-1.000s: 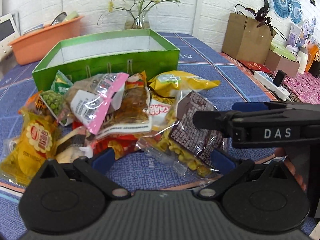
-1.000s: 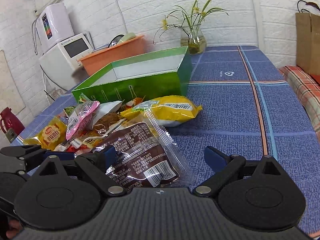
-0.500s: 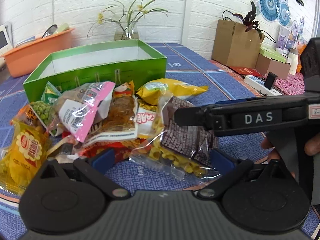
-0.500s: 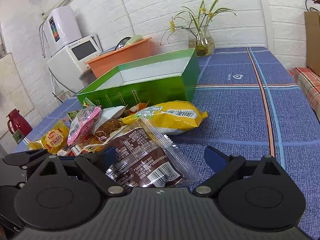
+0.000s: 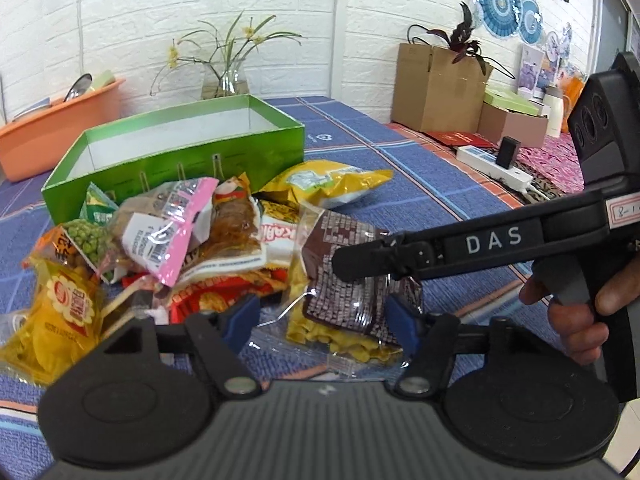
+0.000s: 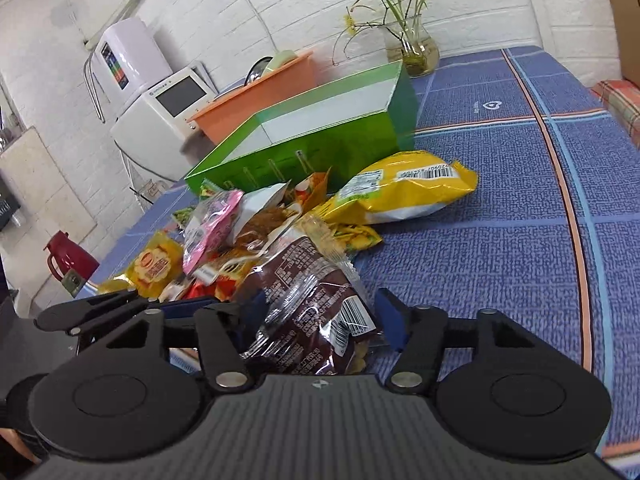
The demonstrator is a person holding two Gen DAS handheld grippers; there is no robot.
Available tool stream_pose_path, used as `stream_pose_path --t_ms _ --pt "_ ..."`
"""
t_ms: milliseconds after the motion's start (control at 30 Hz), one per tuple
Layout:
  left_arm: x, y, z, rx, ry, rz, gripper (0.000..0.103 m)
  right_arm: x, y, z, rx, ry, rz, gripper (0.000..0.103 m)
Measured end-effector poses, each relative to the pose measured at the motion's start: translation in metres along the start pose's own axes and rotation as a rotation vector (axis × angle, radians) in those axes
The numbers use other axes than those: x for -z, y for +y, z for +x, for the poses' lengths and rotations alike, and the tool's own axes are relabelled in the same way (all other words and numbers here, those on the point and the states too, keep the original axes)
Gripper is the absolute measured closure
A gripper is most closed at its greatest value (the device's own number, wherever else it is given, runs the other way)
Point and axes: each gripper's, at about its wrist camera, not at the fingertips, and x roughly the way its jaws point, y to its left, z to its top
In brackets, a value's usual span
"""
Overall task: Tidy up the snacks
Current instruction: 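Grasp the brown chocolate snack bag with the right gripper, then carry the brown bag over the green box and open the right gripper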
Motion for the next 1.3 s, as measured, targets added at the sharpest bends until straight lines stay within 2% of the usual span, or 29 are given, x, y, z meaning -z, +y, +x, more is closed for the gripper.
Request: stream_pose_path --t_ms 100,233,433,600,733,767,833,867,900,933,967,1067,1167,1200,1267,1300 --pt "0.001 0.002 -0.006 0.023 -0.005 -0.003 0.037 0.003 0.012 -0.008 0.04 -0.026 -0.019 0.012" --pt "-0.001 0.0 -0.022 0.028 -0.067 0.036 0.037 -0.003 0.027 -0.022 0.065 -0.087 -0.073 0.013" --pt "-0.014 0.015 -0.039 -0.001 -0.131 0.059 0.037 -0.027 0.043 -0.013 0.036 -0.117 -0.109 0.013" --pt "-0.036 0.049 -0.051 -0.074 -0.19 0.064 0.038 -0.067 0.065 0.02 -0.041 -0.13 -0.13 0.013" --pt "-0.073 0.087 -0.054 -0.099 -0.244 0.048 0.041 -0.11 0.08 0.047 -0.081 -0.197 -0.138 0.013" --pt "-0.084 0.097 -0.053 -0.09 -0.248 0.039 0.046 -0.121 0.081 0.052 -0.083 -0.23 -0.137 0.014" --pt "-0.105 0.112 -0.047 -0.093 -0.26 0.029 0.046 -0.141 0.08 0.063 -0.081 -0.289 -0.132 0.026" --pt "-0.113 0.119 -0.042 -0.095 -0.268 0.037 0.046 -0.15 0.077 0.07 -0.085 -0.295 -0.114 0.027" --pt "-0.12 0.124 -0.035 -0.099 -0.268 0.044 0.046 -0.158 0.071 0.077 -0.089 -0.295 -0.078 0.03" --pt "-0.125 0.129 -0.027 -0.105 -0.263 0.046 0.045 -0.164 0.065 0.086 -0.099 -0.284 -0.038 0.04" --pt "-0.128 0.133 -0.019 -0.113 -0.256 0.039 0.047 -0.17 0.056 0.097 -0.098 -0.259 0.005 0.041" --pt "-0.132 0.146 0.013 -0.103 -0.215 0.013 0.047 -0.171 0.036 0.13 -0.091 -0.202 0.092 0.053" --pt "-0.133 0.157 0.044 -0.127 -0.161 -0.002 0.047 -0.165 0.026 0.152 -0.072 -0.181 0.113 0.053" --pt "-0.133 0.163 0.052 -0.134 -0.14 -0.016 0.045 -0.163 0.024 0.155 -0.065 -0.187 0.117 0.048" --pt "-0.129 0.173 0.057 -0.156 -0.128 -0.043 0.036 -0.159 0.02 0.15 -0.046 -0.216 0.134 0.045" --pt "-0.127 0.177 0.055 -0.163 -0.134 -0.048 0.033 -0.159 0.017 0.144 -0.054 -0.231 0.13 0.039"
